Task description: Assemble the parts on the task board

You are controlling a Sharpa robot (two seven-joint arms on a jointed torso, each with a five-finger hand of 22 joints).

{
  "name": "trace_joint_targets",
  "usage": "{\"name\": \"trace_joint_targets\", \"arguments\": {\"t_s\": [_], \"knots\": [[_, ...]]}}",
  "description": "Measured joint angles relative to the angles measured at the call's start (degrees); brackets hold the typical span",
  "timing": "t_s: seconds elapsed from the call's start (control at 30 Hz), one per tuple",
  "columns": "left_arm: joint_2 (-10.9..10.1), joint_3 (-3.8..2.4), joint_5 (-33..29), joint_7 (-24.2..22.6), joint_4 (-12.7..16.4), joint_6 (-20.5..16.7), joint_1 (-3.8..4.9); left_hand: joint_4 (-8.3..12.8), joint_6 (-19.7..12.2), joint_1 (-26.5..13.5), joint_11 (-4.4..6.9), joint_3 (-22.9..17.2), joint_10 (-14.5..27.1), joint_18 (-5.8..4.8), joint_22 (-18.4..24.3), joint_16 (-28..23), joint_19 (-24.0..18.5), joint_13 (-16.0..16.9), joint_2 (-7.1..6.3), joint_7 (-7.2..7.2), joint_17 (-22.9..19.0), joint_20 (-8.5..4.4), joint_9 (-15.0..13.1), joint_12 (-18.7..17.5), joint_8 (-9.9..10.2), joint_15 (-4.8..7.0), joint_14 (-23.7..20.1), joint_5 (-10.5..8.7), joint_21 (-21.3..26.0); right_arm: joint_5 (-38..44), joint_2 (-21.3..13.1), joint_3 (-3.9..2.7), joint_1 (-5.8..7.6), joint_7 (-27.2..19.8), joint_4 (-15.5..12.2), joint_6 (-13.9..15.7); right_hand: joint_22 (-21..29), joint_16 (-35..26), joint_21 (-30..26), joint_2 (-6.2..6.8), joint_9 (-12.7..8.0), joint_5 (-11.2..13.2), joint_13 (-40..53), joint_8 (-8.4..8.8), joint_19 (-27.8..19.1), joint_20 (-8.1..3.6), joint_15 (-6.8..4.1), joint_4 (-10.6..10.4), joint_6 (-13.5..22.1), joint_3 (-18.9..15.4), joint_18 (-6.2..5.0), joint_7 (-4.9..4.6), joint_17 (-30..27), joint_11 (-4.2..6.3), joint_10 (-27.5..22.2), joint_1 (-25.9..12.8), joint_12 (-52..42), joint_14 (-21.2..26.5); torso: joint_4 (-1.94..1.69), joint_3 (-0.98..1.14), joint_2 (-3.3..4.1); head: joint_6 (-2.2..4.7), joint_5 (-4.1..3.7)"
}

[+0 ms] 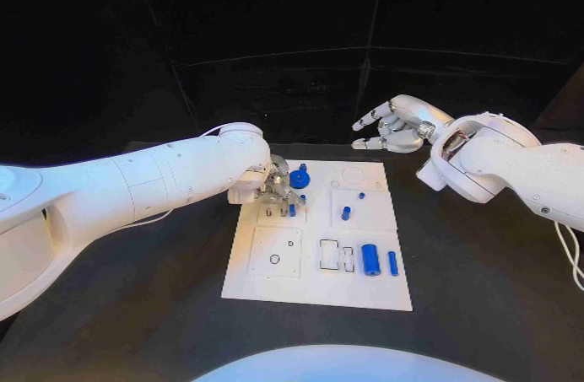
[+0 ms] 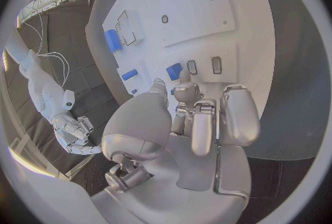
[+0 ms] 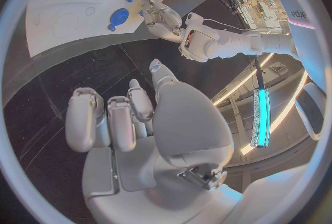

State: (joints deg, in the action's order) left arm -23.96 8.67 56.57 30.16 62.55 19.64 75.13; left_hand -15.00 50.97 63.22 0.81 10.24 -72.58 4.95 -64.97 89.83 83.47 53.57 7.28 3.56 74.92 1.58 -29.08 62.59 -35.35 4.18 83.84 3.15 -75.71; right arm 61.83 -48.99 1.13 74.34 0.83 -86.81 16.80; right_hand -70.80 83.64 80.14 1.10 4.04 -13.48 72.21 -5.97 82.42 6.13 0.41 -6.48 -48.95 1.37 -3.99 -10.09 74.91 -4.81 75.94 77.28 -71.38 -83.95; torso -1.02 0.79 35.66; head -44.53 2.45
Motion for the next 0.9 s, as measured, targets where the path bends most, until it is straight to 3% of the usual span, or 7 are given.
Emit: {"name": "trace_joint_targets", "arguments": {"t_s": [0.9], "knots": [[0.9,0.03,0.0,0.1,-0.9,1.9,-0.44,1.4,-0.6,1.7,0.20,-0.8,0.2,-0.13,-0.3,0.0,0.0,0.1,0.78,-0.20,0.0,0.03,-0.7,0.2,-0.8,0.21,0.2,0.00,-0.2,0.2,0.6,0.00,0.00,0.3,0.5,-0.6,0.1,-0.3,0.0,0.00,0.0,0.0,-0.1,0.00,-0.2,-0.22,0.00,0.0,0.0,0.0,0.00,0.00,0.0,0.00,0.0,0.0,0.0,0.0,-0.07,-0.02,0.02,-0.20,0.24]]}}
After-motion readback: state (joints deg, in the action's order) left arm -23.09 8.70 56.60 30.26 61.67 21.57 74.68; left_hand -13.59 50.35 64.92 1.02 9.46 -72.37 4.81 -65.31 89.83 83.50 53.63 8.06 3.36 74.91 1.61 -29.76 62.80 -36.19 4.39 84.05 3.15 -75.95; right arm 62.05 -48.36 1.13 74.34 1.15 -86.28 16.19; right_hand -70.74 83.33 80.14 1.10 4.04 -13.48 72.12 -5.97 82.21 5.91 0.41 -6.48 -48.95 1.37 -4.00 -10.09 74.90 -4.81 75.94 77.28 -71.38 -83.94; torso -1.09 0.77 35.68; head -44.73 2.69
